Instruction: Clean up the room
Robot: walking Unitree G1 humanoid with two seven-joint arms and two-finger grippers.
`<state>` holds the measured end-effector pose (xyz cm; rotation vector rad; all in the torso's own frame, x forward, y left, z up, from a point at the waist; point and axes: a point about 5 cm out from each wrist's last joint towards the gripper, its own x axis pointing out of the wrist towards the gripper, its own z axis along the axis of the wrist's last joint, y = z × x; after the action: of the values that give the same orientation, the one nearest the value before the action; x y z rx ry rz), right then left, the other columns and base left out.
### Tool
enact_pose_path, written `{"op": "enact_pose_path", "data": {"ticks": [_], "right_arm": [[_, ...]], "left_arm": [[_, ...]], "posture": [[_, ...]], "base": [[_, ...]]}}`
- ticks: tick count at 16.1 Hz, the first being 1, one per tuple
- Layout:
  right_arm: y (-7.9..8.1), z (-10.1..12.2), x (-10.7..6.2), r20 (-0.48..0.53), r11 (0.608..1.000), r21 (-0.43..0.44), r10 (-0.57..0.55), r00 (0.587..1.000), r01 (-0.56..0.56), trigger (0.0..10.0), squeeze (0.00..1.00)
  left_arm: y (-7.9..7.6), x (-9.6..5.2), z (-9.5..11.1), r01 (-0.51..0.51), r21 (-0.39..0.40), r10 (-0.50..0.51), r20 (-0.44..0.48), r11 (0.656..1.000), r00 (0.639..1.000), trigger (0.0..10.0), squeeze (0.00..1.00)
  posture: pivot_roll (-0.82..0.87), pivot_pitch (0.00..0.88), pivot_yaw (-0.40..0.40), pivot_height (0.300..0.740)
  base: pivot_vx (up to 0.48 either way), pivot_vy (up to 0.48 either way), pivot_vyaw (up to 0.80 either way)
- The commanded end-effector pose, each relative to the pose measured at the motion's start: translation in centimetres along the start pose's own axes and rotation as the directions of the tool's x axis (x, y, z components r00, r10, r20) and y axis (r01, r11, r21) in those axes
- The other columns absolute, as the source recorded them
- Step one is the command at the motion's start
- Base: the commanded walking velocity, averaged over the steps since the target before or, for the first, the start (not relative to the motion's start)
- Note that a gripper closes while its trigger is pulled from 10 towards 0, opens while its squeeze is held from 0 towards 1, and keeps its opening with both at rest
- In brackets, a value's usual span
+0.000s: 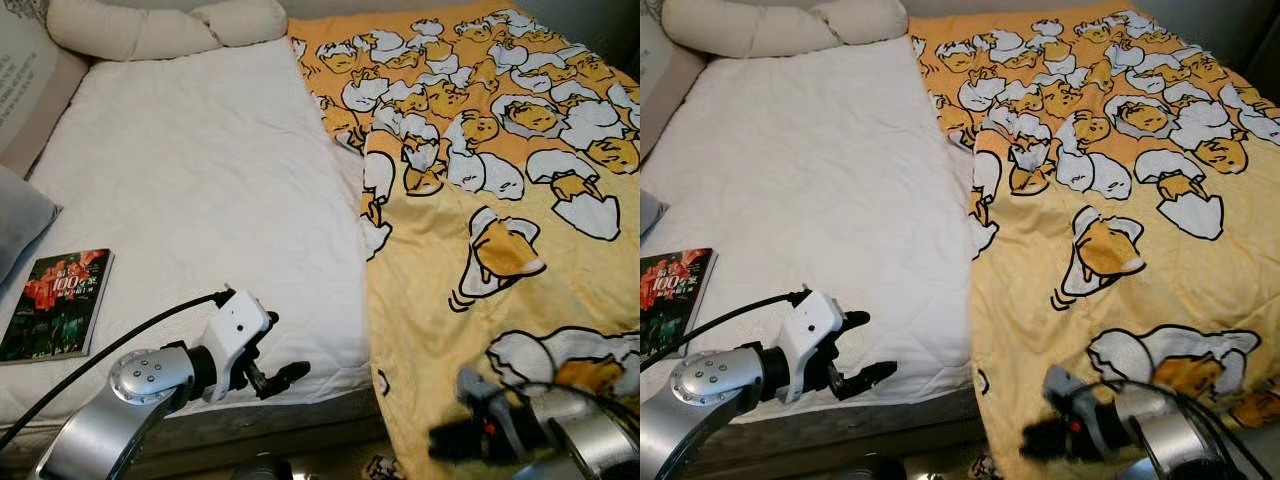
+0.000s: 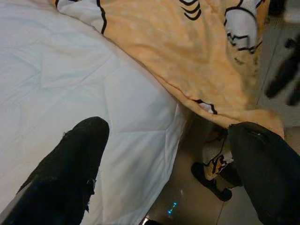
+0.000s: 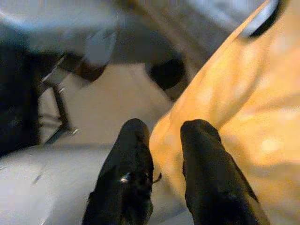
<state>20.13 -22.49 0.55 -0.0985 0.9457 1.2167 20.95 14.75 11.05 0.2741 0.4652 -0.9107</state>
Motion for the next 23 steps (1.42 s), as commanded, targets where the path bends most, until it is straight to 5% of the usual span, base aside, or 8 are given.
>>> {"op": "enact_pose_path", "data": {"ticks": [1, 6, 14, 15, 18, 19, 21, 23], "right_arm": [[-0.5, 1.2, -0.3, 0.057, 0.999, -0.019, -0.033, 0.998, 0.034, 10.0, 1.0], [-2.3, 7.0, 2.3, 0.277, 0.951, -0.03, -0.289, 0.916, 0.309, 10.0, 1.0], [-6.3, 11.4, 4.8, 0.182, 0.612, 0.187, -0.79, 0.585, 0.769, 10.0, 1.0], [-6.2, 11.7, 5.4, 0.166, 0.623, 0.214, -0.782, 0.6, 0.753, 10.0, 0.0], [-5.9, 11.3, 6.5, 0.103, 0.615, 0.197, -0.788, 0.607, 0.764, 10.0, 0.0], [-5.8, 11.1, 6.6, 0.092, 0.613, 0.182, -0.789, 0.607, 0.769, 5.4, 0.0], [-5.9, 10.6, 6.6, 0.067, 0.605, 0.164, -0.795, 0.603, 0.779, 0.3, 0.0], [-6.0, 10.0, 6.4, 0.048, 0.594, 0.167, -0.802, 0.596, 0.787, 0.0, 0.0]], "left_arm": [[-0.2, -0.2, 0.0, 0.006, 0.009, -0.006, -0.007, 1.0, 1.0, 10.0, 0.05], [0.1, -0.4, -0.3, -0.002, 0.01, 0.002, -0.012, 1.0, 1.0, 10.0, 0.05], [0.1, -1.3, -0.1, -0.028, 0.008, 0.029, -0.023, 1.0, 0.999, 10.0, 0.05], [-0.1, -1.5, -0.1, -0.024, 0.007, 0.025, -0.028, 1.0, 0.999, 10.0, 0.06], [-0.9, -2.3, -0.3, -0.017, -0.004, 0.017, -0.046, 1.0, 0.999, 10.0, 0.06], [-1.0, -2.4, -0.3, -0.017, -0.007, 0.017, -0.051, 1.0, 0.999, 10.0, 0.05], [-1.3, -2.8, -0.4, -0.018, -0.013, 0.018, -0.062, 1.0, 0.998, 10.0, 0.05], [-1.4, -3.1, -0.5, -0.021, -0.017, 0.02, -0.068, 1.0, 0.997, 10.0, 0.06]], "posture": [[0.0, 0.037, 0.063, 0.74], [0.0, 0.043, 0.067, 0.74], [0.05, 0.108, 0.082, 0.74], [0.07, 0.124, 0.082, 0.74], [0.1, 0.152, 0.081, 0.74], [0.11, 0.159, 0.08, 0.74], [0.12, 0.172, 0.081, 0.74], [0.12, 0.174, 0.081, 0.74]], "base": [[0.0, 0.0, 0.0], [0.0, 0.0, 0.0], [0.0, 0.0, 0.0], [0.0, 0.0, 0.0], [0.0, 0.0, 0.0], [0.0, 0.0, 0.0], [0.0, 0.0, 0.0], [0.0, 0.0, 0.0]]}}
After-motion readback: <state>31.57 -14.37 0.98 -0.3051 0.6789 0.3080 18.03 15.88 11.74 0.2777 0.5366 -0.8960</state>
